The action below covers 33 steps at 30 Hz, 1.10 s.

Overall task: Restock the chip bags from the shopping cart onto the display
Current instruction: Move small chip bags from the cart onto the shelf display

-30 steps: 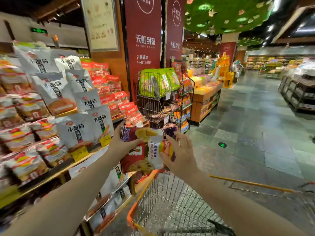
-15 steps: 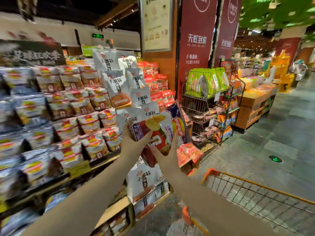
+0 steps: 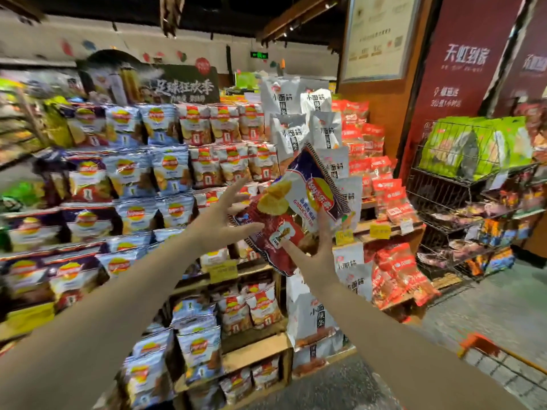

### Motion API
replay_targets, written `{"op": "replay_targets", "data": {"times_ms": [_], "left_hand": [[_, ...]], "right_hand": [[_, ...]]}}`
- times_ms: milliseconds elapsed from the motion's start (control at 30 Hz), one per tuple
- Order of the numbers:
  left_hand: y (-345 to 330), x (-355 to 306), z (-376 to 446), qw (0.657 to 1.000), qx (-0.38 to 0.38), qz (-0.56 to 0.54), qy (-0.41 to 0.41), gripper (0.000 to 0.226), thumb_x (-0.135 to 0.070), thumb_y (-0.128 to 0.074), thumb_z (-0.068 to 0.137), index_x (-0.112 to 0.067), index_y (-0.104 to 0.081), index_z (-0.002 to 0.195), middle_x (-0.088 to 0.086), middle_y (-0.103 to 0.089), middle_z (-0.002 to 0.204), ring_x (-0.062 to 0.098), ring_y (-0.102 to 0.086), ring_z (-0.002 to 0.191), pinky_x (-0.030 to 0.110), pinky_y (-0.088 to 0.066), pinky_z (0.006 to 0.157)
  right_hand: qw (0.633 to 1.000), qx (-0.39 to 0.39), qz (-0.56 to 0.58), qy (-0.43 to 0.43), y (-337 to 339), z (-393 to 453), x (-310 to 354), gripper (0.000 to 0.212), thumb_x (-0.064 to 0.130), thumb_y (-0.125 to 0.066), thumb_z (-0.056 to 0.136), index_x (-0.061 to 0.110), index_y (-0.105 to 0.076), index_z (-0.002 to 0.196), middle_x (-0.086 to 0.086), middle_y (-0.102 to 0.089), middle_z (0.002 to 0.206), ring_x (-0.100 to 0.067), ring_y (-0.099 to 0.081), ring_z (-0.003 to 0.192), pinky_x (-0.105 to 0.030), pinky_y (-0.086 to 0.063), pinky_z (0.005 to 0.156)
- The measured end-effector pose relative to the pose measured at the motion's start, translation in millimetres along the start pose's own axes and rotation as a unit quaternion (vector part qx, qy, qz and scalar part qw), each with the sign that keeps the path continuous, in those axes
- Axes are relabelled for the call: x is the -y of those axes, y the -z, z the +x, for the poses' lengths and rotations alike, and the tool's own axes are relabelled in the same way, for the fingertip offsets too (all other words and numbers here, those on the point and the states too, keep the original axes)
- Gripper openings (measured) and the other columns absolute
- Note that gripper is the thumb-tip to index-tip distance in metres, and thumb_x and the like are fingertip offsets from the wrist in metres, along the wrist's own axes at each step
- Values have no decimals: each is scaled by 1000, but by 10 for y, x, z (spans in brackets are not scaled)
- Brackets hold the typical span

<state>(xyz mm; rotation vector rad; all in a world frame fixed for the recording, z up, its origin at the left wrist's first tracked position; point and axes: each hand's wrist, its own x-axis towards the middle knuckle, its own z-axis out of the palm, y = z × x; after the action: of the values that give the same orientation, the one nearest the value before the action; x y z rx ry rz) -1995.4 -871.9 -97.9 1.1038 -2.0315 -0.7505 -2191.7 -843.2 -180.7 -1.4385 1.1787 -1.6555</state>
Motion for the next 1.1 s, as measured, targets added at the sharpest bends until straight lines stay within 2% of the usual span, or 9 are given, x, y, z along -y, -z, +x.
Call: {"op": "replay_targets", "data": {"times_ms": [100,167,333,433,533,667,767,900,1100], "left_hand": [[320,60,100,997,26,66,4,89,-60,-66,63,-69,-7,129,-15,-26,152,8,-35,131,40,-35,106],[513,113,189,993,37,112,16,94,-64,-66,60,-68,-5,132,-15,-25,153,13,-36,134,42,-36,108],[887,432,411,977,49,206,38,96,-41,-71,79,-58,4,137,-22,-30,131,0,-37,115,19,-37,91],[1109,719,554,975,31,214,56,99,-30,-72,83,-47,3,146,-16,-32,135,6,-44,116,17,-40,85],[1429,971,699,966,4,245,82,100,-31,-71,83,-55,10,138,-9,-27,150,15,-45,126,23,-44,90],[1889,1317,807,948,-50,297,98,101,-36,-72,81,-57,9,137,-8,-31,145,13,-47,121,21,-42,88],[2229,1615,716,937,-89,312,134,97,-41,-72,79,-62,4,134,-6,-33,137,15,-43,121,25,-42,94],[2593,2021,430,923,-138,314,176,98,-45,-76,73,-71,1,128,-4,-36,137,17,-43,124,26,-42,100],[3109,2556,-197,906,-188,292,241,94,-40,-77,74,-72,-7,127,-5,-34,142,14,-42,126,30,-45,101]], "right_hand": [[999,46,1,29,-290,217,-49,91,33,-78,76,53,-18,140,27,-39,128,12,-43,107,-7,-38,92],[997,77,-8,29,-499,359,-101,89,46,-79,70,63,-21,135,16,-45,120,-4,-43,103,-16,-41,92],[983,177,4,53,-982,802,-219,88,36,-74,72,53,-15,135,33,-32,130,18,-36,119,-3,-37,93],[975,214,-15,59,-1344,1139,-293,90,45,-75,70,64,-11,129,23,-29,143,1,-29,134,-23,-33,109],[966,247,-34,71,-1743,1505,-335,92,52,-77,67,72,-10,128,20,-28,146,-6,-28,137,-35,-32,113],[948,305,-23,90,-2293,1966,-366,95,34,-78,76,49,-13,144,23,-26,143,16,-27,127,-7,-29,105],[926,360,-28,111,-2789,2167,-436,92,30,-76,80,43,-13,145,24,-23,143,14,-21,127,6,-21,93],[903,412,-28,123,-3403,2172,-550,92,36,-74,80,53,-6,139,27,-18,144,9,-17,131,-20,-21,109],[864,482,-40,141,-4418,1937,-677,90,52,-70,75,66,1,129,17,-19,153,-8,-15,143,-39,-22,117]]}}
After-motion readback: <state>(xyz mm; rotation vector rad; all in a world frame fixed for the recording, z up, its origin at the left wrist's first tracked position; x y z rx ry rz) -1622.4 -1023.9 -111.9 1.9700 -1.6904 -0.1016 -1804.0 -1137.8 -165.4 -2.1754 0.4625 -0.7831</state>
